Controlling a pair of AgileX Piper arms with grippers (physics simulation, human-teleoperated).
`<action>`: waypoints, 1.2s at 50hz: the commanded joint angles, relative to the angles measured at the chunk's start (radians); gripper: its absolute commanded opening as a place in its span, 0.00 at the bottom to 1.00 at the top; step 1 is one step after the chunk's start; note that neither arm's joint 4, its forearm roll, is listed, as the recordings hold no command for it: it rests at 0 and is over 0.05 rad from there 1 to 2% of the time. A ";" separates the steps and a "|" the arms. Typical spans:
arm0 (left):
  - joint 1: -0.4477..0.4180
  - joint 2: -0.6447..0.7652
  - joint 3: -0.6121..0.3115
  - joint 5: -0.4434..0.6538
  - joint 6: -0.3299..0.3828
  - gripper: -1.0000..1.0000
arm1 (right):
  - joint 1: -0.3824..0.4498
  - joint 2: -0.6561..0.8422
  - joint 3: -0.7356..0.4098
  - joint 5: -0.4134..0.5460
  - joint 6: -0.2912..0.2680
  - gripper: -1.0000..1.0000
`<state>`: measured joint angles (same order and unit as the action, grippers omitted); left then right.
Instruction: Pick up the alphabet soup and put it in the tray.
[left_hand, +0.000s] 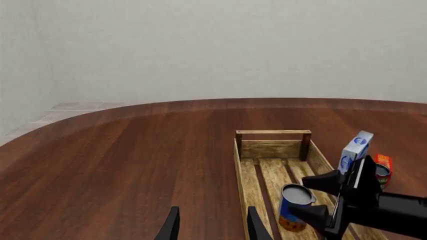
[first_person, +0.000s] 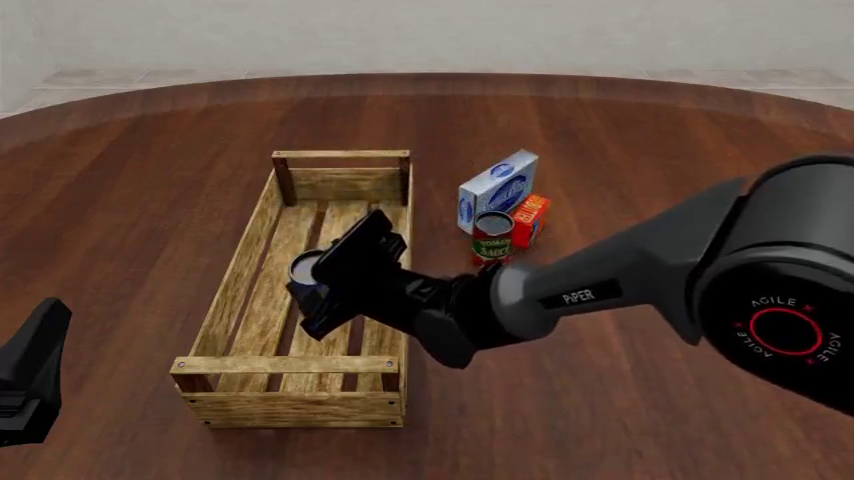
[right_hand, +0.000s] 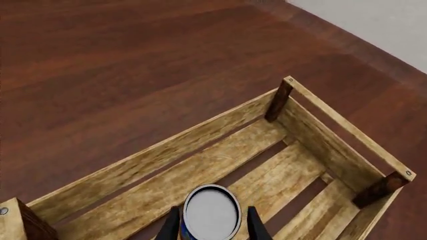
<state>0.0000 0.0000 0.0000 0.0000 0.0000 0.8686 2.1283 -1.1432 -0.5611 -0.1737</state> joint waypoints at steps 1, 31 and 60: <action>0.000 0.000 0.000 0.000 0.000 1.00 | 0.004 -0.009 -0.004 0.012 0.003 1.00; 0.000 0.000 0.000 0.000 0.000 1.00 | 0.016 -0.105 0.066 0.010 -0.002 1.00; 0.000 0.000 0.000 0.000 0.000 1.00 | 0.029 -0.220 0.159 -0.013 -0.002 1.00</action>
<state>0.0000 0.0000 0.0000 0.0000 0.0000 0.8941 1.9408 -1.0168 -0.5625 -0.1733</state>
